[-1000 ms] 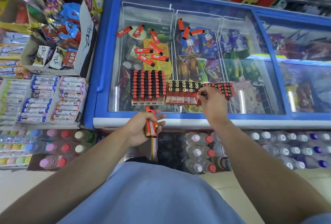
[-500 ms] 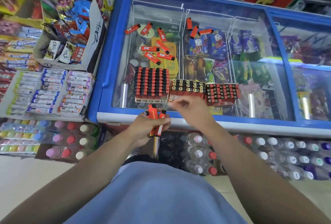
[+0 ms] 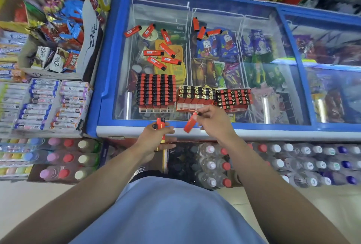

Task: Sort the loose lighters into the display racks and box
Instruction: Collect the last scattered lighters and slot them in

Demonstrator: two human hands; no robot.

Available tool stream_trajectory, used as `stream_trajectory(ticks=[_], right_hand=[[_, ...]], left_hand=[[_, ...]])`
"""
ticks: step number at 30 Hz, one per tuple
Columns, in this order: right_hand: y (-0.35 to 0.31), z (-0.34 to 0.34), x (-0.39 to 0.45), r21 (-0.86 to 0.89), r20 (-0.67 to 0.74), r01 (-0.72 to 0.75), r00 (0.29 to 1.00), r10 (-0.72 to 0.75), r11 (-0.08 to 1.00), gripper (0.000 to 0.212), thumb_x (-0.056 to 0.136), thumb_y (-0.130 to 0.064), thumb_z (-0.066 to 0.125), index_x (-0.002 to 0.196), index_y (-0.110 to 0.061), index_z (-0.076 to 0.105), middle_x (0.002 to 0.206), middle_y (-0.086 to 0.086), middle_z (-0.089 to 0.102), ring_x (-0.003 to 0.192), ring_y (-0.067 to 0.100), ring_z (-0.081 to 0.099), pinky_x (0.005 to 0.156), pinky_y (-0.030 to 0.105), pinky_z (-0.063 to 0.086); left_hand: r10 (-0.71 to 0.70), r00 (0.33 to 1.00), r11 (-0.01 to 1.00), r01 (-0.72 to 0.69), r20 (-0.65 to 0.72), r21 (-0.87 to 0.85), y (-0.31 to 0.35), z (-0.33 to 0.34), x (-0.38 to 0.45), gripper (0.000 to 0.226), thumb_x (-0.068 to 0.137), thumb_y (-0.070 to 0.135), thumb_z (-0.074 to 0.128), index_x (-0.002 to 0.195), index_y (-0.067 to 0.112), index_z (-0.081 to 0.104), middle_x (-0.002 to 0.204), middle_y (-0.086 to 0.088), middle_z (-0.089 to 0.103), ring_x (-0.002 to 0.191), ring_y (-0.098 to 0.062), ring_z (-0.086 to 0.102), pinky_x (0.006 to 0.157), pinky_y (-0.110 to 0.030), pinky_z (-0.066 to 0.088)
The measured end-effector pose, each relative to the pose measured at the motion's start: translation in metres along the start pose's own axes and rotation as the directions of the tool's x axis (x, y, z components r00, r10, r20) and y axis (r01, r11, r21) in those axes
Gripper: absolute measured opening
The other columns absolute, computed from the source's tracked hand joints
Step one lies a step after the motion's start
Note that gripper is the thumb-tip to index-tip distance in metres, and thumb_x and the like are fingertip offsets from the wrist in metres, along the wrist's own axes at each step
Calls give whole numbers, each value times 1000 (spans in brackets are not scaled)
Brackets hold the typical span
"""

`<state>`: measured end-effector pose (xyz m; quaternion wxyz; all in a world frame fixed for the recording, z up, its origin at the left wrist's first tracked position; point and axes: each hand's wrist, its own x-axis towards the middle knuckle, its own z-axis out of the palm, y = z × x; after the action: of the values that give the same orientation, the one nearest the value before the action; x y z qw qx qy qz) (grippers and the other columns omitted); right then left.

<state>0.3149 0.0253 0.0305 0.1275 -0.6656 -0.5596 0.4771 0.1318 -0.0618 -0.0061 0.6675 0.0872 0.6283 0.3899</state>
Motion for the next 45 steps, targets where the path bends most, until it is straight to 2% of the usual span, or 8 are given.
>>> stream_trajectory(ticks=[3,8,17,22,30,37,42,45], right_hand=[[32,-34,6,-292,-195,8,979,-67,956,12,91,-22,75,96,-21,64,89,-7,70,79,10,63,61,18,40],[74,-81,14,-230,-336,50,933,-128,972,16,91,-9,73,93,-23,65,88,-5,74,82,13,71,82,39,59],[46,-82,22,-370,-52,323,929,-367,871,16,87,-25,80,98,-22,69,79,-18,65,74,-2,62,78,26,53],[18,-41,23,-368,-4,471,861,-508,801,21,92,-27,75,111,-21,70,95,-7,73,81,10,67,81,28,55],[1,19,36,-440,-2,460,859,-512,772,14,98,-20,67,113,-21,67,72,-10,64,62,9,61,62,32,54],[-9,27,41,-742,94,450,803,-588,496,31,105,-22,51,125,-36,70,97,-4,66,86,22,66,68,35,57],[-16,28,24,-565,-55,472,797,-602,677,19,96,-45,66,107,-34,77,94,-12,65,74,8,64,58,26,48],[-28,33,2,-150,243,457,876,-416,876,32,84,-65,69,94,-36,77,88,-10,73,79,12,66,72,37,54]], left_hand=[[-33,999,999,32,39,13,1,12,1,23,100,18,65,119,6,65,109,-16,75,78,-24,77,58,-36,62],[-19,988,997,7,156,79,3,40,-7,23,104,17,59,125,9,55,101,-7,80,85,-28,78,57,-35,63],[32,994,999,-34,108,11,-5,51,-18,27,100,21,65,121,5,61,95,-10,79,80,-27,78,62,-32,64],[40,998,997,-36,52,-73,-9,44,-25,22,104,21,59,117,4,61,87,-11,77,69,-23,75,57,-31,62],[74,997,981,-67,31,-180,-11,18,-39,22,107,18,53,122,4,60,103,-13,78,78,-26,76,62,-32,63],[169,985,971,-159,42,-179,-16,2,-48,24,101,17,62,123,7,62,113,-7,77,97,-31,76,75,-33,64],[209,977,972,-201,50,-122,-16,-5,-49,24,97,15,69,120,7,67,114,-7,77,97,-29,76,75,-32,63],[218,974,973,-212,67,-86,-15,-7,-45,25,97,16,69,121,7,67,114,-7,77,95,-26,76,71,-30,61]])
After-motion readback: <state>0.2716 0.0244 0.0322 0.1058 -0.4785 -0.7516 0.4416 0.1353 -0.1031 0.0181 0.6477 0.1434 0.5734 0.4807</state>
